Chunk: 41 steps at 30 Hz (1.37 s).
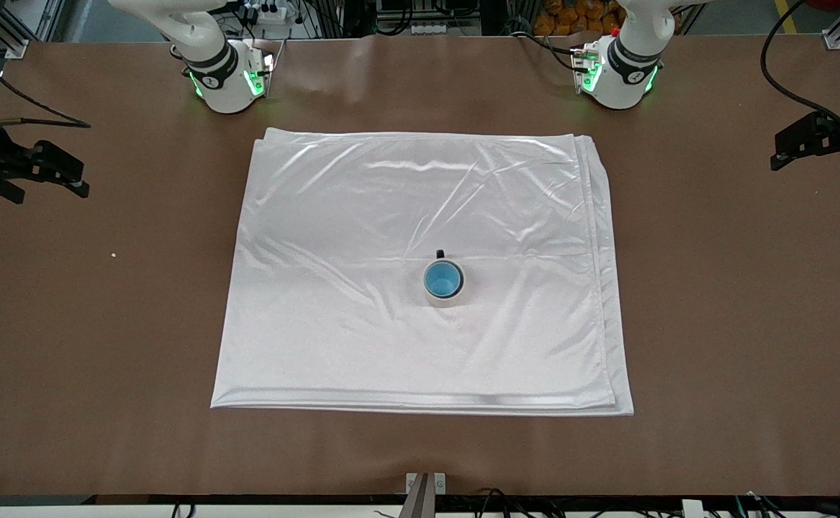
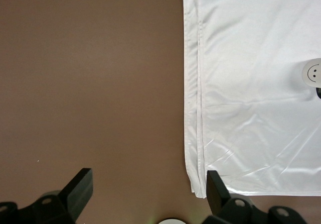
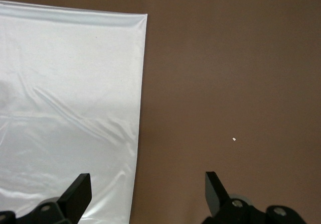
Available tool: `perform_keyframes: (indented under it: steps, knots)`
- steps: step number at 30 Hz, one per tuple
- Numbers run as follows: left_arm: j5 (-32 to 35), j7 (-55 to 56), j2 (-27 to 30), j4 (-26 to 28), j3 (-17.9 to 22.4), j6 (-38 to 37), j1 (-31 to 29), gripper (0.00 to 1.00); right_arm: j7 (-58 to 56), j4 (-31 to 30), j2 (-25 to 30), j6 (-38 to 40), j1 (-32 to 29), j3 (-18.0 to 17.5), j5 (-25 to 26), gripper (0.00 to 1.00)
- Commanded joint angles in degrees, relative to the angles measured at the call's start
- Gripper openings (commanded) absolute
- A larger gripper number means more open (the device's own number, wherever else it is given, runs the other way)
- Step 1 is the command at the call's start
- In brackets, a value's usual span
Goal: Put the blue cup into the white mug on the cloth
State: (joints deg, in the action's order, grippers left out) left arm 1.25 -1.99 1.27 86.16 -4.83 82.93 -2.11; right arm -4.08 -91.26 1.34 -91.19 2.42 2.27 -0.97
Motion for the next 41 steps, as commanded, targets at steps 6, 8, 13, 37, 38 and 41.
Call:
perform_keyframes:
  steps: [6, 8, 13, 37, 38, 41]
  knots:
    - [0.8, 1.1, 0.7, 0.3, 0.6, -0.3, 0.3, 1.00, -0.8, -1.7, 1.7, -0.5, -0.6, -0.2, -1.1, 1.00]
    - [0.8, 1.1, 0.4, 0.3, 0.6, -0.2, 0.3, 1.00, -0.8, -1.7, 1.7, -0.5, -0.6, -0.2, -1.1, 1.00]
    - [1.0, 1.2, 0.1, 0.7, 0.6, 0.2, 0.3, 1.00, -0.8, -1.7, 1.7, -0.5, -0.6, -0.2, -1.1, 1.00]
    - [0.9, 1.1, 0.0, 1.3, 0.5, 1.5, 0.3, 1.00, -0.8, -1.6, 1.7, -0.6, -0.6, -0.2, -1.1, 1.00]
    - [0.9, 1.1, 0.0, 1.3, 0.4, 1.6, 0.3, 1.00, -0.8, -1.6, 1.7, -0.6, -0.6, -0.2, -1.1, 1.00]
    - [0.9, 1.1, 0.0, 1.3, 0.4, 1.5, 0.3, 1.00, -0.8, -1.6, 1.7, -0.6, -0.6, -0.2, -1.1, 1.00]
